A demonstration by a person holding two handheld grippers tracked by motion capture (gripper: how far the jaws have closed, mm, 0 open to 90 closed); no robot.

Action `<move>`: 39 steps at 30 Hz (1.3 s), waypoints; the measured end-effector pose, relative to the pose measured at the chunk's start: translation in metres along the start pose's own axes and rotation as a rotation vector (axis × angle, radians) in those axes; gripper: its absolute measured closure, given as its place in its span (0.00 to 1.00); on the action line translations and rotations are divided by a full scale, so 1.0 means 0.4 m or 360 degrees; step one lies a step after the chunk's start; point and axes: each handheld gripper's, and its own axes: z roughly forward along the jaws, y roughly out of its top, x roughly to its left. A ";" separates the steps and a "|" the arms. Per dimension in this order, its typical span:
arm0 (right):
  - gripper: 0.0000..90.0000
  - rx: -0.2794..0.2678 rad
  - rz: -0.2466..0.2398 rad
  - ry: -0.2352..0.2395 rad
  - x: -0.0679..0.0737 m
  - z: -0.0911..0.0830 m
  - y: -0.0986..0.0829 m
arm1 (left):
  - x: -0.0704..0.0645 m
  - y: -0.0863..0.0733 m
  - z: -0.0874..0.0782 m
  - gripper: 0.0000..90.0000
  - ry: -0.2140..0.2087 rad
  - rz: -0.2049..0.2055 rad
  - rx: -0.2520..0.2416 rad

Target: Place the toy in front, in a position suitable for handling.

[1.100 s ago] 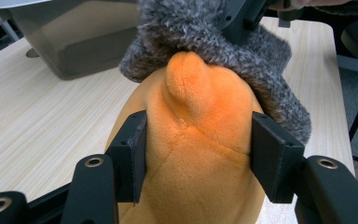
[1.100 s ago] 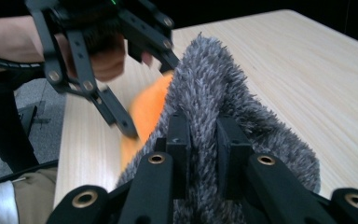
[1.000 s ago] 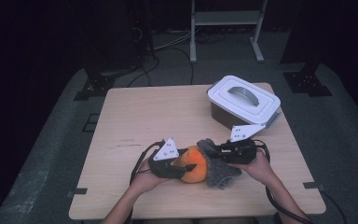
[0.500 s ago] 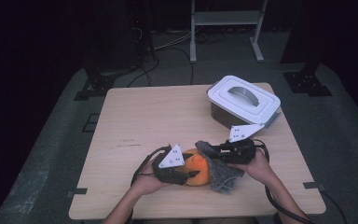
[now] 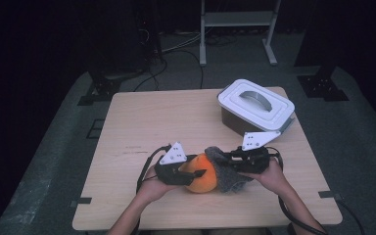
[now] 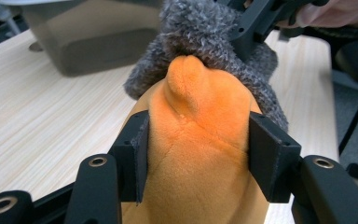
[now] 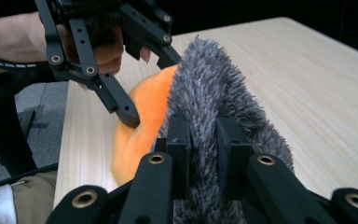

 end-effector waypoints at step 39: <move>0.85 -0.0097 -0.0023 -0.0025 0.006 -0.026 0.019 | 0.006 -0.022 0.041 0.45 -0.0091 -0.0007 -0.0045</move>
